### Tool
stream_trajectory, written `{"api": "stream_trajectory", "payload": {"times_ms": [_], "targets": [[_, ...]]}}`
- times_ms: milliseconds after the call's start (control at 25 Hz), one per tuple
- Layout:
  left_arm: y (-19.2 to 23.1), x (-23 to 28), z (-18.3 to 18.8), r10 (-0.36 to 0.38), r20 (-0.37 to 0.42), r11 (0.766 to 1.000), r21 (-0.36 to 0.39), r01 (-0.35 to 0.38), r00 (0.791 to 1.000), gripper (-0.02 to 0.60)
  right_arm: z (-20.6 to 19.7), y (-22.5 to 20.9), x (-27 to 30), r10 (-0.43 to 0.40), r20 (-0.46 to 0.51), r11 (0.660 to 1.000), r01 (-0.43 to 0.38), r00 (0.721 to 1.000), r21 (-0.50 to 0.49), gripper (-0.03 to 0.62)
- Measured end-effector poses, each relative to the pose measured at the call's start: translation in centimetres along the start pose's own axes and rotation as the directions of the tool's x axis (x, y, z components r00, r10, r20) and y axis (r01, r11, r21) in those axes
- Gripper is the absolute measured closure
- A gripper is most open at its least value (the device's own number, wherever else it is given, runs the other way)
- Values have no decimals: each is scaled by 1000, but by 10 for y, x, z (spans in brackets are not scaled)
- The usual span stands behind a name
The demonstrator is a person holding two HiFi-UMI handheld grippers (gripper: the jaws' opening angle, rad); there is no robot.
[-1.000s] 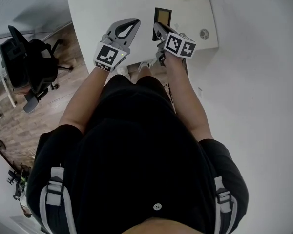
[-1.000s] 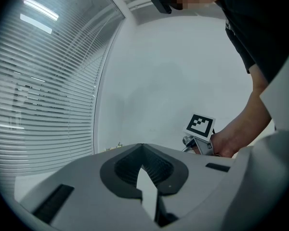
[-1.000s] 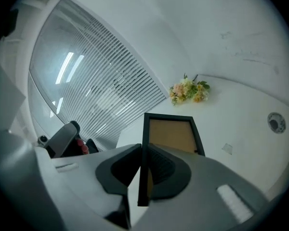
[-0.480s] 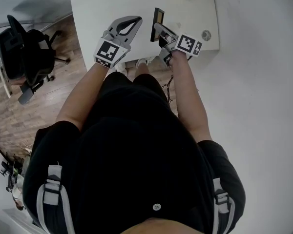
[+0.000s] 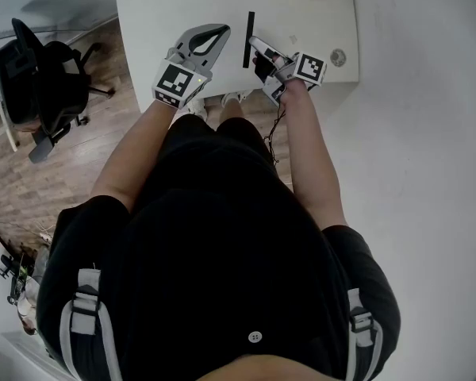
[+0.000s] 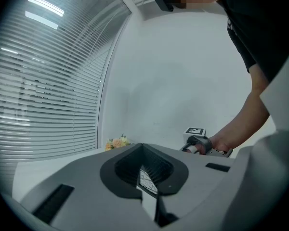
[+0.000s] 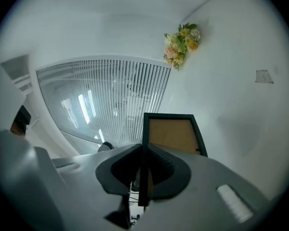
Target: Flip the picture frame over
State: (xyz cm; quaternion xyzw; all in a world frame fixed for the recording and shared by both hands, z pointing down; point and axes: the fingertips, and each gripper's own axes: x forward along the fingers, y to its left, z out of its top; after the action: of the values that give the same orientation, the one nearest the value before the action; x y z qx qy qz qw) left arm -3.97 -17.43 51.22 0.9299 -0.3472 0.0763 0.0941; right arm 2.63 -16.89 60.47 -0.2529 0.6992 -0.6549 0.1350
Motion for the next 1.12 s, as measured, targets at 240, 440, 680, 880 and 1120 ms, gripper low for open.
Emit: {"api": "stream_trajectory", "payload": {"times_ms": [240, 440, 680, 880, 1120], "targets": [[-1, 7, -5, 0, -12, 1000, -6, 0, 1000, 575, 4, -10, -1, 114, 47, 981, -120, 992, 154, 545], [-5, 9, -13, 1, -31, 1000, -17, -2, 1000, 575, 5, -19, -4, 205, 107, 944, -226, 973, 242, 543], [-10, 11, -19, -2, -35, 1000, -8, 2, 999, 574, 1, -32, -8, 248, 109, 925, -269, 963, 268, 543], [-12, 11, -12, -6, -28, 1000, -8, 6, 1000, 575, -2, -47, -14, 225, 90, 933, -241, 970, 267, 543], [-11, 7, -9, -13, -23, 1000, -4, 13, 1000, 575, 1, -53, -20, 170, 93, 955, -188, 981, 232, 539]]}}
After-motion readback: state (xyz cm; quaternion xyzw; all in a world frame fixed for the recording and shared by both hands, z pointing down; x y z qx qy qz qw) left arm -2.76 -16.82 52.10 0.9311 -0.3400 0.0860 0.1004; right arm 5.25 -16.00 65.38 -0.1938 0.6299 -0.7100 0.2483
